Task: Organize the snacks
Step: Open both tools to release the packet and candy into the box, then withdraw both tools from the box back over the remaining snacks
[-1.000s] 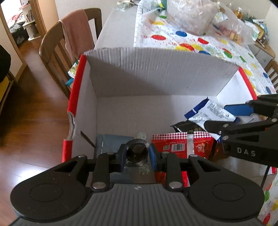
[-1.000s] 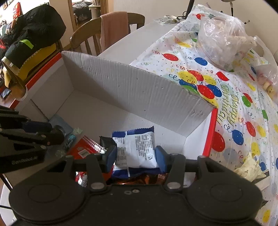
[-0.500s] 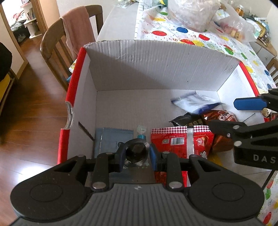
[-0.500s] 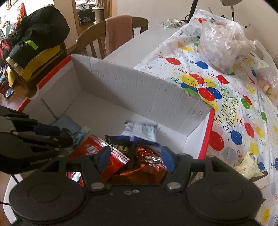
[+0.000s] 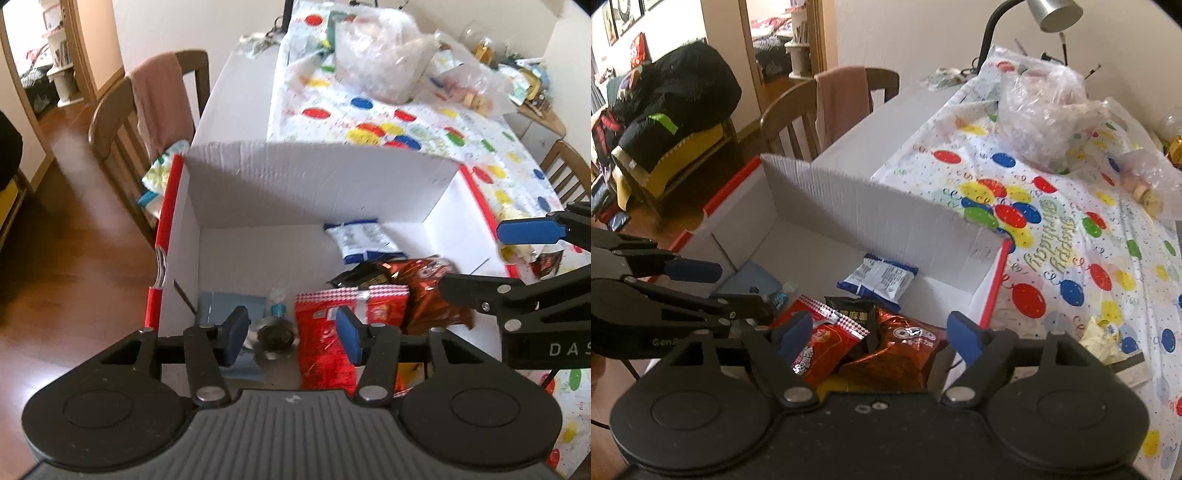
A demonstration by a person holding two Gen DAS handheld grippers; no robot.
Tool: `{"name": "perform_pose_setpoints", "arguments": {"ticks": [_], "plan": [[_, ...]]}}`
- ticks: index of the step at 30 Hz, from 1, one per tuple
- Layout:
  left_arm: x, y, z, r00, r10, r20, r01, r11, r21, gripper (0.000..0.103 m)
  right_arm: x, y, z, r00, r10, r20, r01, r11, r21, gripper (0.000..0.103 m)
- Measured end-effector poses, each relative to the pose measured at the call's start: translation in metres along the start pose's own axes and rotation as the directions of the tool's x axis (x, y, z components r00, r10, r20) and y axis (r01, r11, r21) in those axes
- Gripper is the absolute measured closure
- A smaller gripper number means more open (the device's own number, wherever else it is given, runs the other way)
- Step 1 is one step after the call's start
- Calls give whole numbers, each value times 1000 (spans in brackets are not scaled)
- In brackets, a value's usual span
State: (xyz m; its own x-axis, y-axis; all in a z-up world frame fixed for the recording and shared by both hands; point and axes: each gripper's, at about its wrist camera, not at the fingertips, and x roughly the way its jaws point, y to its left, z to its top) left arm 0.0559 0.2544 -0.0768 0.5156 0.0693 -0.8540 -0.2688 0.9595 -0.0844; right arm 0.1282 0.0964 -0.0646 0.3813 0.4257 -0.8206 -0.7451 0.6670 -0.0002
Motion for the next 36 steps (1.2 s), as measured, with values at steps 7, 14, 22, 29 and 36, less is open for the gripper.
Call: {"name": "perform_pose_setpoints", "arguments": {"ticks": [7, 14, 22, 29, 36], "plan": [[-29, -17, 3, 996, -31, 84, 29, 999, 23, 32, -36, -12, -6, 998, -6, 55, 5, 1000, 18, 14], [-49, -41, 6, 990, -70, 126, 61, 996, 69, 31, -72, -30, -21, 994, -11, 112, 4, 998, 69, 6], [-59, -79, 12, 977, -118, 175, 97, 988, 122, 23, -101, -58, -43, 988, -20, 156, 0, 992, 123, 0], [-52, -127, 19, 971, -176, 164, 150, 975, 161, 20, -116, -105, -75, 987, -58, 149, 34, 986, 161, 0], [-32, -191, 25, 974, -202, 103, 173, 955, 241, 20, -119, -165, -111, 988, -95, 118, 75, 984, 164, 0]]}}
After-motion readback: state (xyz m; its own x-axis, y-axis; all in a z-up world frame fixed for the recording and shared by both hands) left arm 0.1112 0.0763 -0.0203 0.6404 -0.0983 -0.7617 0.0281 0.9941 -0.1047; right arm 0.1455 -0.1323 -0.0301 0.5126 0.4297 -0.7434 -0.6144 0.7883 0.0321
